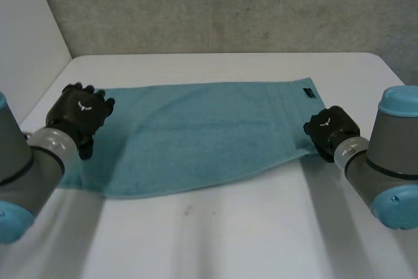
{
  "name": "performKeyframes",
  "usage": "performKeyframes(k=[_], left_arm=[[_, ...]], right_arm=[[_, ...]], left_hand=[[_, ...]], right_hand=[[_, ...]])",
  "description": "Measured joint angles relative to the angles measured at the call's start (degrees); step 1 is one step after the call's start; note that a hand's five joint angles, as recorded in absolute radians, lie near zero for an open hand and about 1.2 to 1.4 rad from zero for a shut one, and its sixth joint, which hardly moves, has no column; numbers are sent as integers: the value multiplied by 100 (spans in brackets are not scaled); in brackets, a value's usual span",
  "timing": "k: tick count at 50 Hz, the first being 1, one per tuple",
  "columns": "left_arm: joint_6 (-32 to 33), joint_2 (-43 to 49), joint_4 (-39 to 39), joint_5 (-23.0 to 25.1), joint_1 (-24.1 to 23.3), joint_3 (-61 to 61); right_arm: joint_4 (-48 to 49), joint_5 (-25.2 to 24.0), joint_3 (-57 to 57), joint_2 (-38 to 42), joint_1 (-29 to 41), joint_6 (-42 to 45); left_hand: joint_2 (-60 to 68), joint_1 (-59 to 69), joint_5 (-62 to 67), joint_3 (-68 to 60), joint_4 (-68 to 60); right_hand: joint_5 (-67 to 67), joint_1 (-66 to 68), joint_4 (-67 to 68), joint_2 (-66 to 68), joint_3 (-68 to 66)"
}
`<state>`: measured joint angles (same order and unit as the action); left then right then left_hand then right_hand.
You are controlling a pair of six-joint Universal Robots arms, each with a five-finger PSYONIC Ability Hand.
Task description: Fold the laundry
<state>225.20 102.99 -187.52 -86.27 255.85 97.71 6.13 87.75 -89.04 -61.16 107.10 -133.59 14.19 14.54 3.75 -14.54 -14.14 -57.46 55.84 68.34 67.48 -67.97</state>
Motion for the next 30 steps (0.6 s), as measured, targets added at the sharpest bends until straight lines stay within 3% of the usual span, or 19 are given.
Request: performKeyframes(k=[5,8,17,23,30], left_arm=[[728,311,13,1056,378,-231],[1029,477,56,1379,534,-319],[1392,783,537,1528,1012,-416],[953,654,893,1484,1262,-87],[-453,294,824,1484,1192,404]], right_arm=[[54,-3,-53,17,5,0],[72,-4,-70,24,10,3],[84,13,-72,29,9,4],[168,63,-25,28,-16,-22],[356,261,73,22,-241,-63]], left_hand=[[311,273,360,-220,-294],[403,396,473,-354,-415],[405,397,477,-358,-420],[402,379,472,-356,-419],[403,380,471,-357,-419]], right_hand=[[0,0,0,0,0],[0,0,0,0,0],[0,0,0,-1,0],[0,0,0,0,0],[0,0,0,0,0]])
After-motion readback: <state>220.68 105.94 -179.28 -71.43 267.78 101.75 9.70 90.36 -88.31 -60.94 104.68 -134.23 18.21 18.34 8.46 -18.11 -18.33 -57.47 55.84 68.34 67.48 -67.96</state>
